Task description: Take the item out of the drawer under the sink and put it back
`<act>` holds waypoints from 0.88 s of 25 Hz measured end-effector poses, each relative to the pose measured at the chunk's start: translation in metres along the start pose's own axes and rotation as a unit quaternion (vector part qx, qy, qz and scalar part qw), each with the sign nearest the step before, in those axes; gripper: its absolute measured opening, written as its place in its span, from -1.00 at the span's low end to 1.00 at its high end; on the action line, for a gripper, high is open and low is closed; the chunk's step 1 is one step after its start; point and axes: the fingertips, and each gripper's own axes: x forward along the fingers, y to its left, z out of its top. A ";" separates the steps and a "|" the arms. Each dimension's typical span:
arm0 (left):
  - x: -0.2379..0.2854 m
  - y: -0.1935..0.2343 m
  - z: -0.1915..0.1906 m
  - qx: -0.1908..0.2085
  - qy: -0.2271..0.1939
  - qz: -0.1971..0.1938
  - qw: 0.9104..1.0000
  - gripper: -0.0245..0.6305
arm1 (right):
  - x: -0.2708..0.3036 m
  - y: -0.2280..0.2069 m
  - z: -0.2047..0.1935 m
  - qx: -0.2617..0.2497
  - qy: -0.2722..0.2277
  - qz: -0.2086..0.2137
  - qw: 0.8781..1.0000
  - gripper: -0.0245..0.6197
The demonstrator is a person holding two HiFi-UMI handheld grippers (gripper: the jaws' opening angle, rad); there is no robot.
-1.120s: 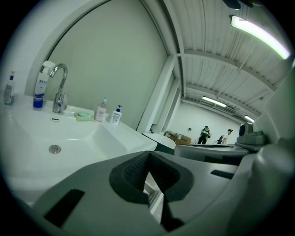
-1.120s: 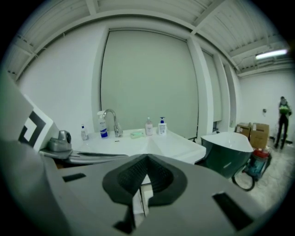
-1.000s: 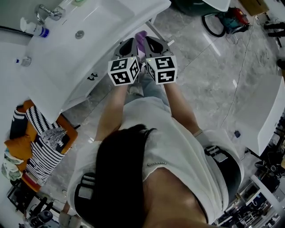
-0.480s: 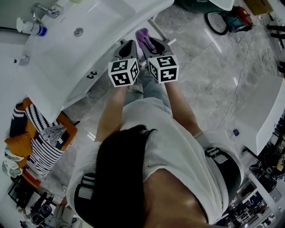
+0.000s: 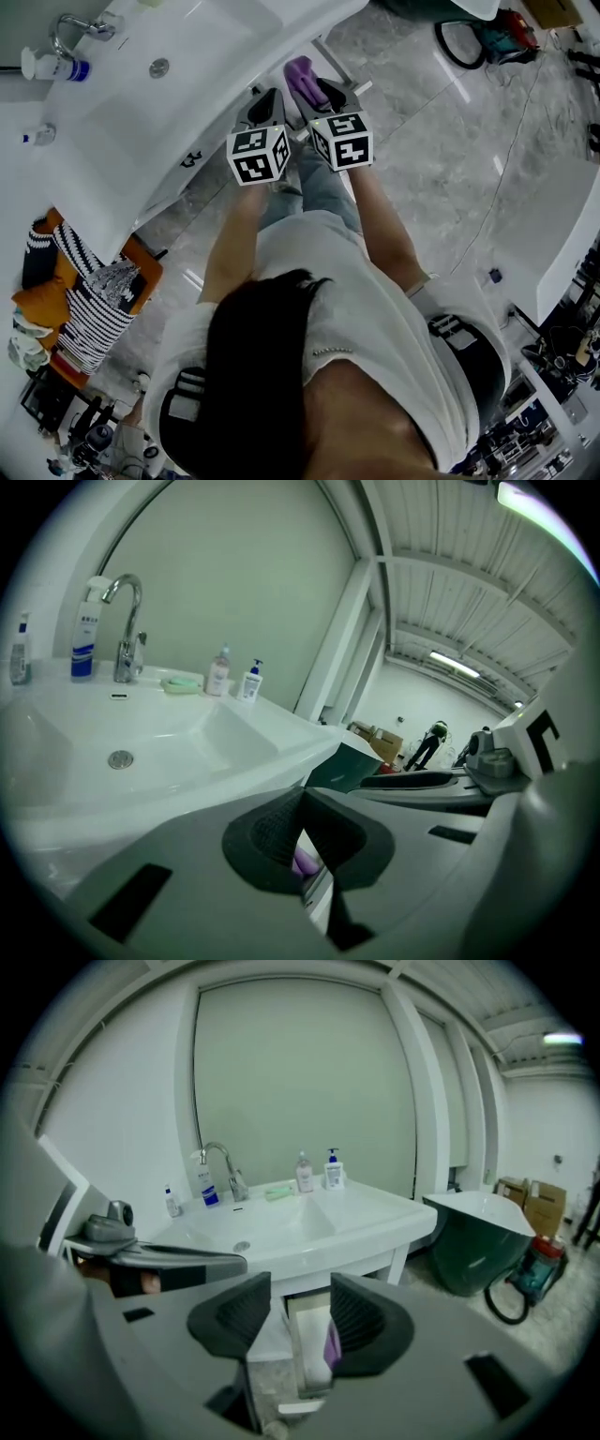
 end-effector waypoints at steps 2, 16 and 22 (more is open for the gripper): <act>0.007 0.000 -0.007 0.000 0.012 0.001 1.000 -0.92 | 0.007 -0.006 -0.009 0.008 0.016 0.006 1.000 -0.29; 0.065 0.019 -0.056 -0.042 0.090 0.032 0.995 -0.92 | 0.076 -0.045 -0.059 -0.016 0.112 0.035 0.993 -0.21; 0.092 0.026 -0.071 -0.048 0.116 0.049 0.991 -0.92 | 0.102 -0.058 -0.084 -0.007 0.150 0.051 0.987 -0.19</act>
